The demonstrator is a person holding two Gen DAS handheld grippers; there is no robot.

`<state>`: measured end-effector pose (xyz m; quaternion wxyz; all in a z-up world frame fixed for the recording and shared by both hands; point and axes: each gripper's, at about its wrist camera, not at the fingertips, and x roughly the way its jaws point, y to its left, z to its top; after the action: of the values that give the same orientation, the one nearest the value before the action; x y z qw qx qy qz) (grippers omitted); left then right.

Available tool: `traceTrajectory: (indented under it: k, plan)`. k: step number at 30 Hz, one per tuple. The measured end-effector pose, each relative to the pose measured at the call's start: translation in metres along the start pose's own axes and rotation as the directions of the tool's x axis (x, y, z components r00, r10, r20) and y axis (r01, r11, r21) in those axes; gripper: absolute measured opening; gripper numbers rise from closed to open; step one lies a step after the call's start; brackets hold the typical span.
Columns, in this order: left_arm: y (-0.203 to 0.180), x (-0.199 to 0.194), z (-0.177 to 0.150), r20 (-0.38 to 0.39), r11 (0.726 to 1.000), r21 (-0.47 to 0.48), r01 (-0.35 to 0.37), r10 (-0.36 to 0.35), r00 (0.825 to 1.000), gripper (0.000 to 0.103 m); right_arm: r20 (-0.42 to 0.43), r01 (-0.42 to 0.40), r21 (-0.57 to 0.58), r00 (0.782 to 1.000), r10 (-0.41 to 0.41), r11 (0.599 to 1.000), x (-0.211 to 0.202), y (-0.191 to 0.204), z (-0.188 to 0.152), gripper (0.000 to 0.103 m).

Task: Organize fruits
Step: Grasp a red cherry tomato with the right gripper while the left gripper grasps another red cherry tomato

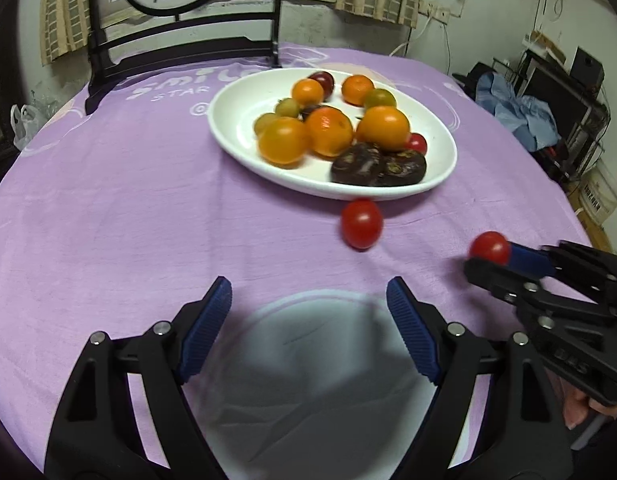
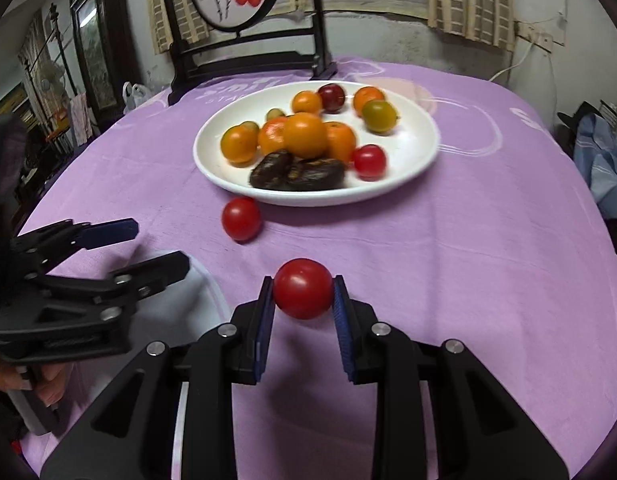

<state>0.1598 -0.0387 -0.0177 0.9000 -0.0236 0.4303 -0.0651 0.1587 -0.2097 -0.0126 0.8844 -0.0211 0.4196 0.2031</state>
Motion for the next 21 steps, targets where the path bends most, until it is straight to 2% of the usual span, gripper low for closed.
traceTrajectory:
  k: [3, 6, 10, 11, 13, 16, 21]
  plan:
    - [-0.012, 0.01, 0.004, -0.018, 1.0, 0.005, -0.005, 0.005, 1.0, 0.079, 0.013, -0.004, 0.028, 1.0, 0.003, 1.0, -0.008, -0.01, -0.003, 0.029]
    - [-0.021, 0.021, 0.009, -0.034, 1.0, -0.005, -0.007, 0.007, 0.999, 0.071, 0.012, -0.008, 0.037, 1.0, 0.007, 0.999, -0.01, -0.013, -0.004, 0.029]
    - [-0.028, 0.033, 0.02, -0.037, 0.999, -0.006, -0.048, 0.047, 0.998, 0.051, 0.005, -0.017, 0.022, 1.0, 0.017, 1.0, -0.008, -0.011, -0.004, 0.029]
    - [-0.03, 0.036, 0.023, -0.039, 0.999, -0.006, -0.05, 0.05, 0.998, 0.041, 0.005, -0.024, 0.021, 1.0, 0.024, 0.999, -0.008, -0.011, -0.004, 0.029]
    - [-0.031, 0.038, 0.026, -0.05, 0.999, -0.009, -0.037, 0.036, 0.998, 0.038, 0.006, -0.029, 0.016, 1.0, 0.029, 0.999, -0.008, -0.011, -0.004, 0.029]
    - [-0.033, 0.037, 0.026, -0.051, 1.0, 0.004, -0.018, 0.018, 0.999, 0.027, 0.004, -0.036, 0.013, 0.999, 0.036, 0.999, -0.008, -0.01, -0.004, 0.029]
    - [-0.029, 0.027, 0.016, -0.058, 1.0, 0.007, 0.003, -0.003, 0.998, 0.027, 0.008, -0.04, 0.006, 0.999, 0.04, 0.999, -0.008, -0.009, -0.004, 0.029]
